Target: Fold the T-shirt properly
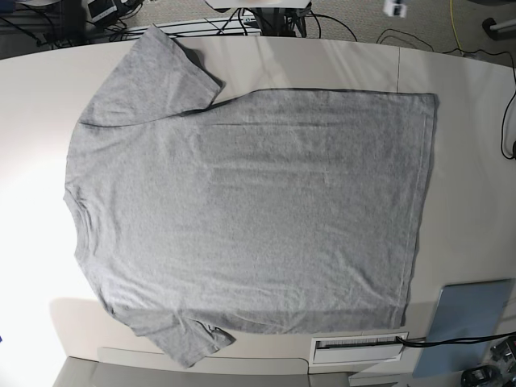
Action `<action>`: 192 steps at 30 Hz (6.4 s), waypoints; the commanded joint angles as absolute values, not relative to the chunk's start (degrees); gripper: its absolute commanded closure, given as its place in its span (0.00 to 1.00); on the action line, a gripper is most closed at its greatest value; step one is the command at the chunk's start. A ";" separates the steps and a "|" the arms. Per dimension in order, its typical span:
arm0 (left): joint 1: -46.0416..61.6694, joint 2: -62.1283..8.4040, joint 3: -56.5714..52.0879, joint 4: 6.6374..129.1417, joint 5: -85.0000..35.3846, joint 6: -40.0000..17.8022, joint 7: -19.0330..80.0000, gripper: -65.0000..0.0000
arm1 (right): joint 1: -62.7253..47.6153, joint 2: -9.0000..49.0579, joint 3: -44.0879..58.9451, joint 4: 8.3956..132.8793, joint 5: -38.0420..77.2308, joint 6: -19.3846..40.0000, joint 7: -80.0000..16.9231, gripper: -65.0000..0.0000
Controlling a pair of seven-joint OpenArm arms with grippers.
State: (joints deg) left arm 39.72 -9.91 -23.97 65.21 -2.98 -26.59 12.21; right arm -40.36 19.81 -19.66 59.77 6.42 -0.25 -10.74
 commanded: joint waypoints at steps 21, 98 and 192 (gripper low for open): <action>62.87 -29.58 -24.14 117.93 17.34 -22.37 12.56 0.51 | -68.34 40.38 -19.64 116.73 -25.32 -26.92 -32.67 0.80; 28.88 -38.89 -2.39 93.60 30.92 -32.05 9.06 1.00 | -50.35 47.53 -17.93 124.36 -43.00 6.33 -39.97 0.64; 53.21 -40.97 -13.43 111.96 21.50 -29.23 17.19 1.00 | -68.10 48.88 -27.66 118.89 -54.11 -10.33 -48.66 1.00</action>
